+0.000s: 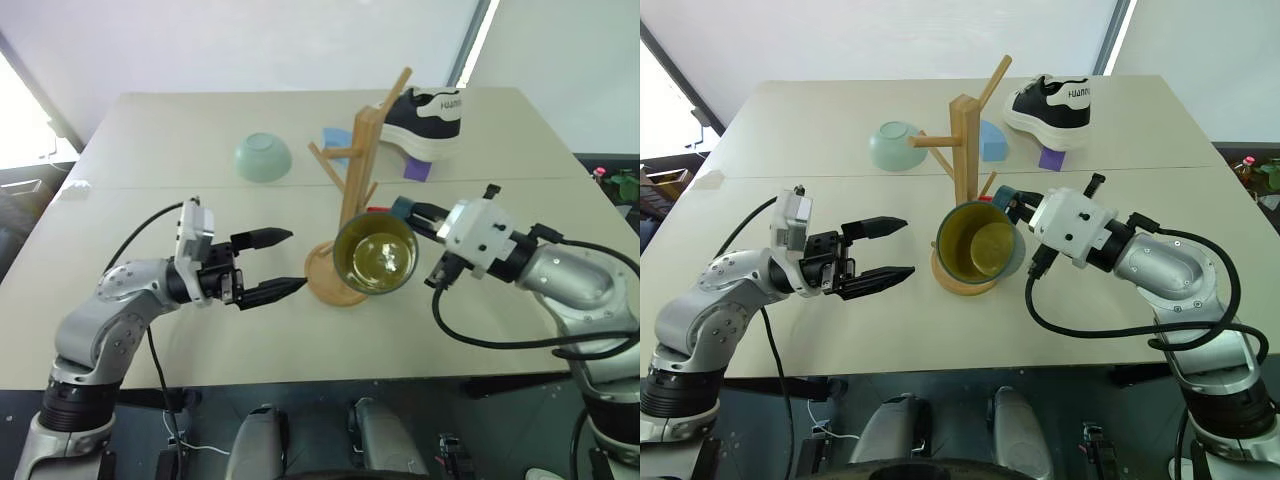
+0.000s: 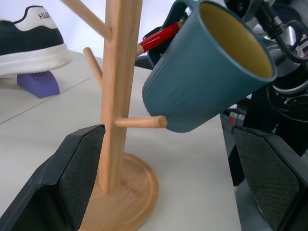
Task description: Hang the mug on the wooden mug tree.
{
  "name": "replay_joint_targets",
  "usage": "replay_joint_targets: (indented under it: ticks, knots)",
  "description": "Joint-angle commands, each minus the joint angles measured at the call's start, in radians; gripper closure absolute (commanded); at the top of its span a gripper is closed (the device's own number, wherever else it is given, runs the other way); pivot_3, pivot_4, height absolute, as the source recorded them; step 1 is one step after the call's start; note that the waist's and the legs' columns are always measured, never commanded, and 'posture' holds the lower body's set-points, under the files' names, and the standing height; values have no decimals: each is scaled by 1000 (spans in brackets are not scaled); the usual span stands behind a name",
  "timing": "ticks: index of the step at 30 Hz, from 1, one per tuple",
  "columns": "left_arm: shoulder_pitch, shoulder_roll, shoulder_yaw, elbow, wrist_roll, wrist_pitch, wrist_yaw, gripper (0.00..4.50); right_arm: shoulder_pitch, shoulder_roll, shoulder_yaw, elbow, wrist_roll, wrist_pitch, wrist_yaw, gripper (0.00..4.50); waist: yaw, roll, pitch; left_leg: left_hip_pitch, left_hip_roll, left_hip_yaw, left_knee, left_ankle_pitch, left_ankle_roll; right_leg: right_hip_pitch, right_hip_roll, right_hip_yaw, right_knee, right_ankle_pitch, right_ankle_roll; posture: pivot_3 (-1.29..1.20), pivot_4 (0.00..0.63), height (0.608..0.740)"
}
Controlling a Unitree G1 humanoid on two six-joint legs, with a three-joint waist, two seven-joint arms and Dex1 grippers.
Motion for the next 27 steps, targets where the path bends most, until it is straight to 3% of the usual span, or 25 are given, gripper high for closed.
replay_joint_targets:
  ticks: [1,5,8,13,18,22,27]
  knots:
    - [-19,4,23,-45,-24,1,15,0,-28,3,5,1,-12,4,-2,4441,1,0,0,0,0,0,0,0,0,0,0,0,0,0,0,0,150,740]
    - [-24,-2,25,-50,-33,3,29,0,-49,12,20,12,-9,19,-2,4441,0,0,0,0,0,0,0,0,0,0,0,0,0,0,0,0,150,740]
    - [-22,-1,25,-51,-38,2,34,0,-57,11,19,12,-5,31,-1,3398,0,0,0,0,0,0,0,0,0,0,0,0,0,0,0,0,150,740]
    - [-22,-5,20,-44,-29,-10,41,0,-50,-11,3,8,-36,14,-2,1076,0,0,0,0,0,0,0,0,0,0,0,0,0,0,0,0,150,740]
    - [-33,-16,10,-8,17,-20,79,0,20,-20,-96,16,4,5,9,1076,2,0,0,0,0,0,0,0,0,0,0,0,0,0,0,0,150,740]
    - [-20,-66,32,62,78,-55,177,0,118,78,-249,69,126,0,-22,1076,2,-1,0,0,-1,0,0,0,0,1,0,0,-1,0,0,0,150,740]
    - [47,-129,49,198,225,-158,308,0,258,195,-299,179,195,-20,-30,1076,-1,-1,-1,2,0,0,0,0,0,3,0,0,-1,0,0,0,150,740]
